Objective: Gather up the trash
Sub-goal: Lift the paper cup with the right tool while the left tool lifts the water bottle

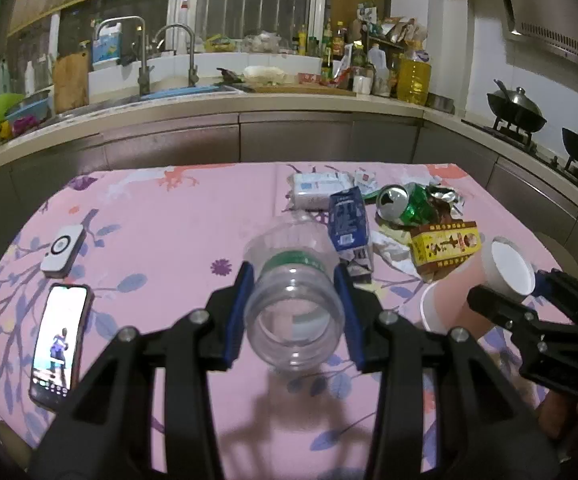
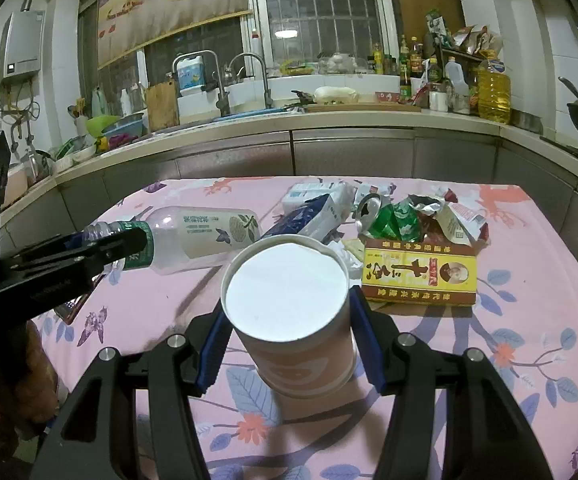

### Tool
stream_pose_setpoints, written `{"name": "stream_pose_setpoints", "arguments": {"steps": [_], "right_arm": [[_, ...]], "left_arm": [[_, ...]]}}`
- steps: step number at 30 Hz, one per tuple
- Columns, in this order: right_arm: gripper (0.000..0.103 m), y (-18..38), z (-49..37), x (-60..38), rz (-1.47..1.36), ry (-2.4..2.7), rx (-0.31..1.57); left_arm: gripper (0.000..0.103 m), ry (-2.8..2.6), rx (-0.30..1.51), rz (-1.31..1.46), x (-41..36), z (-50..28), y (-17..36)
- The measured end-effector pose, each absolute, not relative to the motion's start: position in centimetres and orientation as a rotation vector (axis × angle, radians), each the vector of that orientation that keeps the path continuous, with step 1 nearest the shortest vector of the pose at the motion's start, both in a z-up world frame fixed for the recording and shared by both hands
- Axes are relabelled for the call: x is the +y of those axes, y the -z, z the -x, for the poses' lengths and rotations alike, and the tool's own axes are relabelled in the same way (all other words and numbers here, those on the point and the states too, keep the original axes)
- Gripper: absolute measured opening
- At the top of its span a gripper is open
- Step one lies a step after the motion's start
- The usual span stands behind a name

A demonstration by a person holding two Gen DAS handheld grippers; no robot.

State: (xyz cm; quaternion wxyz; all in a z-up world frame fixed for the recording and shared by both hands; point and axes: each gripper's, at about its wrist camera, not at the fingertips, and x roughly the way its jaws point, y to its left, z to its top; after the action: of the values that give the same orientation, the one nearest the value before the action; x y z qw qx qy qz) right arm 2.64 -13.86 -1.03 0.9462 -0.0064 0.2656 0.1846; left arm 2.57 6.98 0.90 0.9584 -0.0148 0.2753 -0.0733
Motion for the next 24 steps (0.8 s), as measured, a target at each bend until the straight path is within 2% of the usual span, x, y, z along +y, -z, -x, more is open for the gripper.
{"name": "stream_pose_setpoints", "arguments": {"steps": [24], "right_arm": [[0.054,0.2,-2.5,-14.8,-0.028,-0.370,0.530]], "left_arm": [[0.039,0.156,0.528,0.041,7.5,-1.9,-1.9]]}}
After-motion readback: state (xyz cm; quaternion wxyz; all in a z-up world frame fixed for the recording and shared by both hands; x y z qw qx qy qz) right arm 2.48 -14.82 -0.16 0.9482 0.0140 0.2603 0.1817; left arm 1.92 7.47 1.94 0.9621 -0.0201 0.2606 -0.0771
